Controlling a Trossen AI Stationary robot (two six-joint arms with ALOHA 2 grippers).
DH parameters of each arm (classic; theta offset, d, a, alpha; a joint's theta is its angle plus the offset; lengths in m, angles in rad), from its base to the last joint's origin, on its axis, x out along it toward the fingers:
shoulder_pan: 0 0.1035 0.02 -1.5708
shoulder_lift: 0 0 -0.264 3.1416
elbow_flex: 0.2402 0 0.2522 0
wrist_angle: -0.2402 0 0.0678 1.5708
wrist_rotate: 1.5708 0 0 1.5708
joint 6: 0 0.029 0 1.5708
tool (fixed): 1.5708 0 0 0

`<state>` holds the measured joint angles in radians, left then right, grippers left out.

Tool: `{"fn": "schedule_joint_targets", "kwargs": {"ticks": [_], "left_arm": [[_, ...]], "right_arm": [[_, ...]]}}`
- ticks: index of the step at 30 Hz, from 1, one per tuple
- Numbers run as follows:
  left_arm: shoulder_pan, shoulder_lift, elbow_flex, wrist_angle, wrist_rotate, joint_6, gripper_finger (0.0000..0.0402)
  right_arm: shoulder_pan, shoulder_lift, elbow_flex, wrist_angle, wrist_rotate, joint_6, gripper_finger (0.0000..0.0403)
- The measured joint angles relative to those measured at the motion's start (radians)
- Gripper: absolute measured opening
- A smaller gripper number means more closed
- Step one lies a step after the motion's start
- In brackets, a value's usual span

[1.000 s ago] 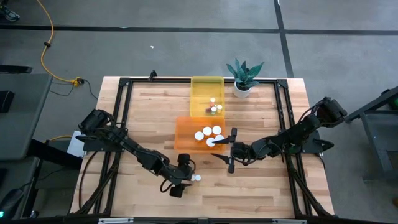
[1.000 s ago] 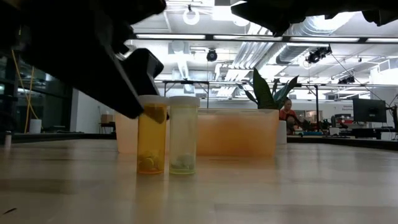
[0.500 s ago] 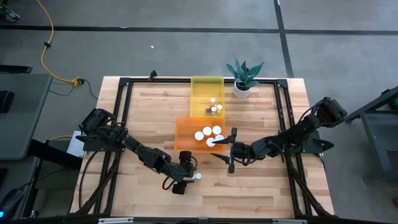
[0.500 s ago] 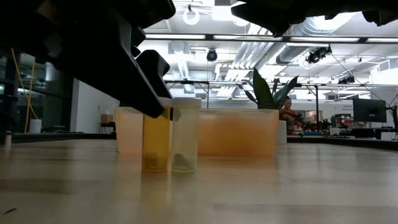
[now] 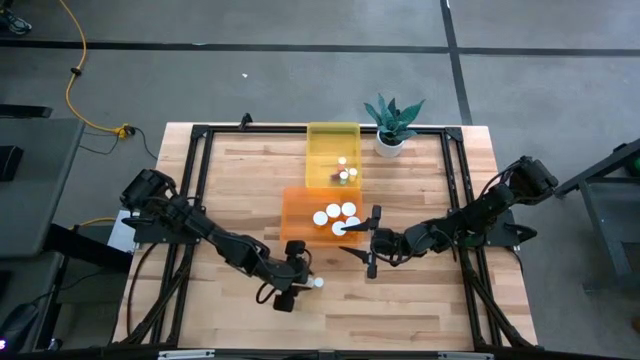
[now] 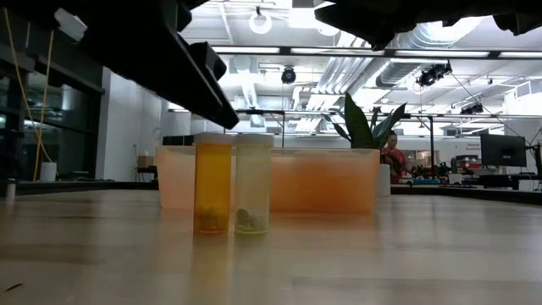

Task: Pick and place medicine bottles into bin by pill shape (circle, oval)
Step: Put the small orange pill bottle into the yellow bin

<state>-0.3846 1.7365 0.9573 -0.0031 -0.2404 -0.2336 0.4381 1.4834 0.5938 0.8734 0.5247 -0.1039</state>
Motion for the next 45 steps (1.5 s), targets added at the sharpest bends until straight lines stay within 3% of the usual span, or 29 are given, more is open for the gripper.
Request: {"fn": "schedule_joint_targets", "kwargs": {"ticks": [12,28,37,45], "left_arm": [[-0.002,0.000,0.000,0.003,-0.030,-0.025,0.0166],[-0.004,0.049,0.000,0.007,-0.010,-0.036,0.0246],[-0.004,0.049,0.000,0.026,-0.021,-0.010,0.0240],[-0.004,0.049,0.000,0.023,-0.006,-0.010,0.0202]], "right_arm": [[0.000,0.000,0.000,-0.001,0.000,0.017,0.0213],[0.000,0.000,0.000,-0.001,0.000,0.017,0.0213],[0.000,0.000,0.000,-0.001,0.000,0.017,0.0213],[0.000,0.000,0.000,-0.001,0.000,0.017,0.0213]]}}
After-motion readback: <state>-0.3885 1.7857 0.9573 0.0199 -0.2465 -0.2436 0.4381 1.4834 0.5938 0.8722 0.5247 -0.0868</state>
